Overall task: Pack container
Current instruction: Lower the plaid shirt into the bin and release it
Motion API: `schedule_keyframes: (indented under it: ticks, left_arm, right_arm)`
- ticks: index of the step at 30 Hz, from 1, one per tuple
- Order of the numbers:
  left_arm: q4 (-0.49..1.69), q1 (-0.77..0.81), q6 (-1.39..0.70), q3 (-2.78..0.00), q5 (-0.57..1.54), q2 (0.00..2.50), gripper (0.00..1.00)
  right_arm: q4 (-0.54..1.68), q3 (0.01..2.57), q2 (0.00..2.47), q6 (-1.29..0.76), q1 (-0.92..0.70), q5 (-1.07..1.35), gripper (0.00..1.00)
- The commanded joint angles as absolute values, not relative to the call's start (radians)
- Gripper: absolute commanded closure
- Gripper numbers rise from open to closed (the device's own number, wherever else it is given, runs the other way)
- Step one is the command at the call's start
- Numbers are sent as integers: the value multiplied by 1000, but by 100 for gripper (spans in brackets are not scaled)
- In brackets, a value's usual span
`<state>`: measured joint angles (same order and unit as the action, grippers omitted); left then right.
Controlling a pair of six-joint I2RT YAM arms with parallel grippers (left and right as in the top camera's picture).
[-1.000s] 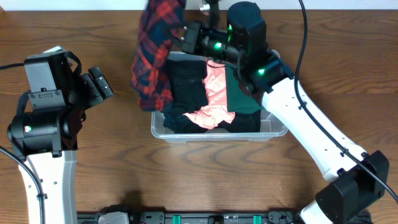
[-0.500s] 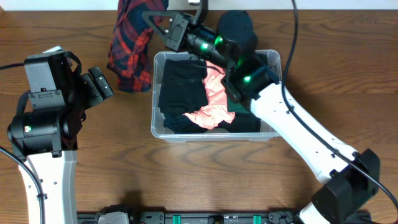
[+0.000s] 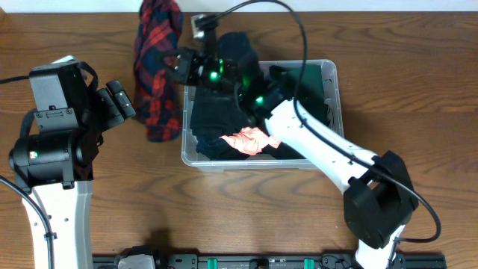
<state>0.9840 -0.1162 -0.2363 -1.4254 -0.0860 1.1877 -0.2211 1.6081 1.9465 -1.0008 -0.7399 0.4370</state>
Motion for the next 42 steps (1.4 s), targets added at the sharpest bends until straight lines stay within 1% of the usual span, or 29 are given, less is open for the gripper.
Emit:
schedule_keyframes:
  ticks: [1,8,15,20,26,31,34,42]
  left_arm:
    - [984,-121,-245,-1423,-98,1190,2]
    - [984,-121,-245,-1423,-98,1190,2]
    - [984,-121,-245,-1423,-98,1190,2]
    - [984,-121,-245,-1423,-98,1190,2]
    - [984,-121,-245,-1423,-98,1190,2]
    - [984,-121,-245,-1423,-98,1190,2]
    - [984,-121,-245,-1423,-98,1190,2]
    - [984,-121,-245,-1423,-98,1190,2]
  right_arm:
    - [-231,1629,1915,-953,-743,445,99]
    - [-85,1629,1908,-921,-669,524,99]
    - [218,1629,1831,-792,-592,524,99]
    - [393,1629,1710,-730,-562,520,99]
    - [702,1629,1546,-631,-512,444,99]
    - [926,1626,1533,-565,-477,361,99]
    - [971,1602,1544,-533,-471,342,99]
    - [969,1453,1545,-533,-455,257,99]
